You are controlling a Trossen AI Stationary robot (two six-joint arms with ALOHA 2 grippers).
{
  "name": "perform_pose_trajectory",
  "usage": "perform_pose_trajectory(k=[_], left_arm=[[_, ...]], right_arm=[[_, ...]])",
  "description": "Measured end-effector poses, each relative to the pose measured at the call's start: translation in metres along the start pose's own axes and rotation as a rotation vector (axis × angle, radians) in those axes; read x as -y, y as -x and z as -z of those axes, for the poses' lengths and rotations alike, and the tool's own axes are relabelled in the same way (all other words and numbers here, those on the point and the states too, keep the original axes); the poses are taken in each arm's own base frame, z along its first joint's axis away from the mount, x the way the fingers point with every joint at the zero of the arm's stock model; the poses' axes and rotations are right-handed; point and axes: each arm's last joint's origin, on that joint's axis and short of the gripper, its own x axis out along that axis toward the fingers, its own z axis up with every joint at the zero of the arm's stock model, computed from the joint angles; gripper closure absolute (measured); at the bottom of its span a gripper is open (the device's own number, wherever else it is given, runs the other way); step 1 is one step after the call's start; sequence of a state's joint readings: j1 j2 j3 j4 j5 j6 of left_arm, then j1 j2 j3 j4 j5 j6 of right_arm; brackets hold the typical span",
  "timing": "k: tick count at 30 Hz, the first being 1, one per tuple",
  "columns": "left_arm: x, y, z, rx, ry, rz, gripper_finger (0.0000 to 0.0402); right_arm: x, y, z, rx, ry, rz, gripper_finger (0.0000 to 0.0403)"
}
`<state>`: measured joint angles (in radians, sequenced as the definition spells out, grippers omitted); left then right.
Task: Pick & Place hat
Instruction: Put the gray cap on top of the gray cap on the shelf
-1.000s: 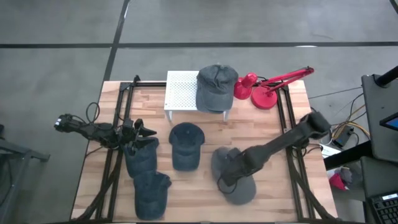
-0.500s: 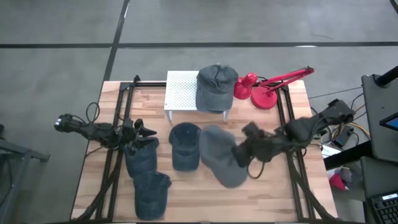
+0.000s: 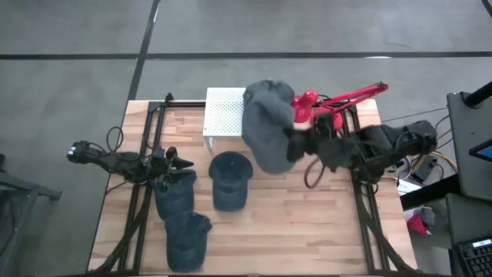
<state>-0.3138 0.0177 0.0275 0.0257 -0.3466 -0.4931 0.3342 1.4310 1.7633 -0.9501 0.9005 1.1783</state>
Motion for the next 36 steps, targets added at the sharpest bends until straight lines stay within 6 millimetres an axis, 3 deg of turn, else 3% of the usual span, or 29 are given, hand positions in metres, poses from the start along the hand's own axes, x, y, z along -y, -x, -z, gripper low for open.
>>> perform_pose_trajectory(k=[16,26,36], left_arm=[[0.000,0.000,0.000,0.000,0.001,0.000,0.0186],[0.000,0.000,0.000,0.000,0.000,0.000,0.0186],[0.000,0.000,0.000,0.000,0.000,0.000,0.0186]], right_arm=[[-0.001,-0.067,-0.078,0.233,-0.101,0.199,0.0390],[0.014,-0.107,-0.084,0.196,-0.219,0.262,0.0390],[0.031,-0.130,-0.083,0.166,-0.243,0.375,0.0390]])
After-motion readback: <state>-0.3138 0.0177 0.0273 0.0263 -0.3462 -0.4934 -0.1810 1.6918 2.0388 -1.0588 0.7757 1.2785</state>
